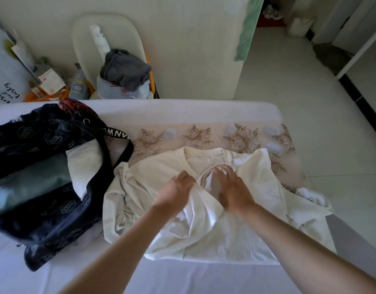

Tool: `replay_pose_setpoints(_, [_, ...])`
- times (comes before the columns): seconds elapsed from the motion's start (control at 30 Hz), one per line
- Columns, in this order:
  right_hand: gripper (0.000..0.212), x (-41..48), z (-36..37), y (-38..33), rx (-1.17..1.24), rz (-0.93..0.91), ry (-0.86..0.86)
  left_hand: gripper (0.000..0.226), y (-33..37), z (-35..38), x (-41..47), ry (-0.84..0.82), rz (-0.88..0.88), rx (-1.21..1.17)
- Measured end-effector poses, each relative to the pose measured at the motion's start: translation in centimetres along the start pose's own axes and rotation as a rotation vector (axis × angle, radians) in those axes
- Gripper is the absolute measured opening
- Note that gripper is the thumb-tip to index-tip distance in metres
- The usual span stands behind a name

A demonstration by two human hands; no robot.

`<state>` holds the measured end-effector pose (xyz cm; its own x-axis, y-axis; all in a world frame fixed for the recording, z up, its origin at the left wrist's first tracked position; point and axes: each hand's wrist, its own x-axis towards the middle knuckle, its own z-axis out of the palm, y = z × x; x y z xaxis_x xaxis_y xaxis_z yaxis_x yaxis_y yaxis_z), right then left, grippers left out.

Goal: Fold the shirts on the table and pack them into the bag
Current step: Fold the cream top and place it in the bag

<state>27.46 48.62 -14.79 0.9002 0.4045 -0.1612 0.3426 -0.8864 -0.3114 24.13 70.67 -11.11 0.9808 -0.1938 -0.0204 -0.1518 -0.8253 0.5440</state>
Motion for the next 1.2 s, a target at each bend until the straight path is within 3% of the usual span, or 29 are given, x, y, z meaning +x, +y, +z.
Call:
replay_pose_setpoints(0.07, [0.082,-0.1,-0.1,0.0,-0.015,0.016,-0.035,0.028,-1.5,-3.2,1.8,0.096,-0.065,-0.008])
replay_pose_setpoints(0.13, [0.087,-0.1,0.0,-0.3,-0.040,0.022,-0.066,0.027,-3.3,-6.8,3.8,0.305,-0.136,-0.049])
replay_pose_setpoints(0.2, [0.089,0.3,0.2,-1.1,-0.063,0.016,-0.058,0.033,-5.0,-9.9,5.0,0.463,-0.325,-0.095])
replay_pose_setpoints(0.3, [0.087,1.3,0.3,-2.5,-0.175,0.117,-0.110,0.051,-6.5,-11.2,4.7,0.509,-0.610,-0.087])
replay_pose_setpoints(0.33, [0.087,1.6,0.3,-2.9,-0.209,0.165,-0.130,0.052,-6.6,-10.7,4.1,0.495,-0.573,-0.069])
replay_pose_setpoints(0.4, [0.081,2.0,0.3,-3.6,-0.257,0.188,-0.135,0.046,-6.7,-8.7,2.7,0.369,-0.302,-0.039])
replay_pose_setpoints(0.5, [0.066,2.8,0.1,-4.1,-0.263,0.121,-0.076,0.038,-6.3,-4.8,0.7,0.039,-0.057,0.178])
replay_pose_setpoints(0.63, [0.034,5.4,0.0,-2.6,-0.239,0.010,0.100,0.043,-7.0,-3.3,2.0,-0.070,-0.143,0.352])
replay_pose_setpoints(0.77, [0.034,6.7,-0.6,-0.7,-0.234,-0.152,0.046,0.056,-9.3,-5.0,4.3,-0.301,-0.071,0.551])
replay_pose_setpoints(0.9, [0.022,7.4,-0.8,0.7,-0.148,-0.196,0.000,0.036,-11.5,-6.5,5.9,-0.291,0.098,0.709])
replay_pose_setpoints(1.03, [0.008,9.6,-1.8,0.4,-0.082,-0.024,0.202,0.037,-12.6,-9.1,8.4,0.128,0.148,0.467])
replay_pose_setpoints(1.1, [0.010,10.9,-2.0,0.4,-0.130,0.064,0.265,0.036,-13.0,-10.3,9.6,0.188,0.007,0.474])
replay_pose_setpoints(1.2, [0.033,11.9,-1.4,0.3,-0.377,0.157,0.192,0.048,-13.8,-9.8,10.7,0.001,-0.221,0.708])
